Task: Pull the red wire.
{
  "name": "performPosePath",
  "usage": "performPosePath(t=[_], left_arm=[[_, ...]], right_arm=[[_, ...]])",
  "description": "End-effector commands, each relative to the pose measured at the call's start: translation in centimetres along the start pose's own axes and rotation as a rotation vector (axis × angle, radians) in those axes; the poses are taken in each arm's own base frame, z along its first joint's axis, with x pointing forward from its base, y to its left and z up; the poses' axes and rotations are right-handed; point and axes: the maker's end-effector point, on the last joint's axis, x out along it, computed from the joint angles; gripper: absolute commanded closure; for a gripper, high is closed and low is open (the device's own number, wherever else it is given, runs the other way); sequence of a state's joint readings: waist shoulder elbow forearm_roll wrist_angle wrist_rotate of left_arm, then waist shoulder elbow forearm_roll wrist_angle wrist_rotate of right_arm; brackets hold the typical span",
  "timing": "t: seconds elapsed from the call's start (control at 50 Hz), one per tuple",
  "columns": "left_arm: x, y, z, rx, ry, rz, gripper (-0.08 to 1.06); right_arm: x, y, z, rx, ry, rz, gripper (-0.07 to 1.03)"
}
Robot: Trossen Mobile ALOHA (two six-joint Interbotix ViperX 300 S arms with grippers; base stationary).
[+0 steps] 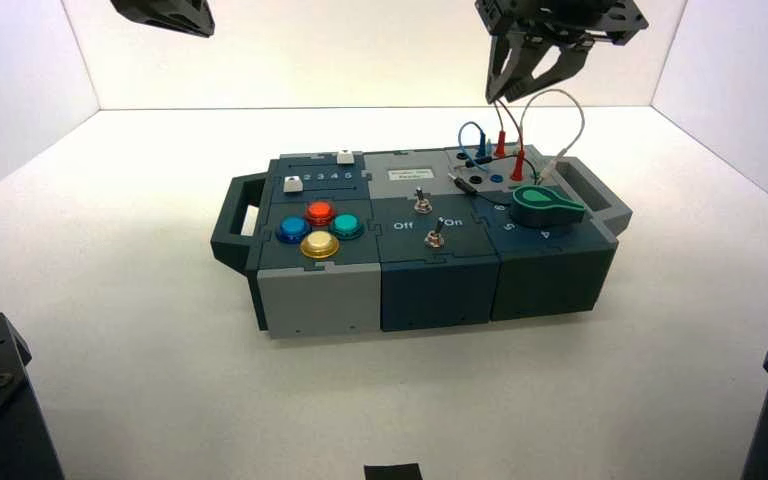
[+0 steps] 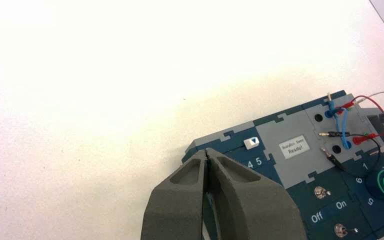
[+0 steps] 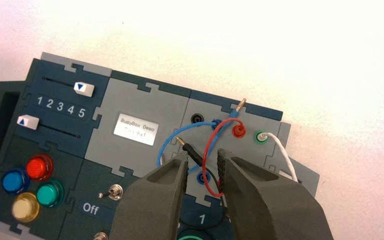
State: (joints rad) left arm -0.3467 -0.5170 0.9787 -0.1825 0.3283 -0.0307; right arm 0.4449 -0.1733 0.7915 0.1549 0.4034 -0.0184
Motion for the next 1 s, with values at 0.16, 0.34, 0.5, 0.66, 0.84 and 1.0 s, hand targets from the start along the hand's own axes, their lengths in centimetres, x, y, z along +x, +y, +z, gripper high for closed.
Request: performPosePath(t=[0.16, 0.34, 0.5, 0.66, 0.84, 1.0], left_arm=[[-0.5, -0.6, 1.6, 0.011, -0.041, -0.013, 1.01], [-0.5, -0.6, 1.7, 0.011, -0.042, -0.014, 1.01], [-0.5, -0.7, 1.7, 0.01, -0.043, -0.015, 1.01], [-0.6, -0.6, 1.8, 0.011, -0.047, -0.015, 1.01], [-0.6, -0.6, 1.8, 0.013, -0.042, -0.014, 1.01], [-0.6, -0.6, 1.7, 0.013, -0.041, -0.014, 1.01]], right_arm=[[0.6, 0.0, -0.5, 0.006, 0.008, 0.0, 0.62], [1.2, -0.2, -1.4, 0.009, 0.029, -0.004, 0.9], [1.7, -0.3, -2.1, 0.008, 0.044, -0.009, 0.98], [1.7, -0.3, -1.9, 0.005, 0.039, -0.008, 0.98], [0.1, -0.1, 0.5, -0.019, -0.012, -0.008, 0.98], [-1.5, 0.2, 3.0, -0.042, -0.056, -0.006, 0.98]])
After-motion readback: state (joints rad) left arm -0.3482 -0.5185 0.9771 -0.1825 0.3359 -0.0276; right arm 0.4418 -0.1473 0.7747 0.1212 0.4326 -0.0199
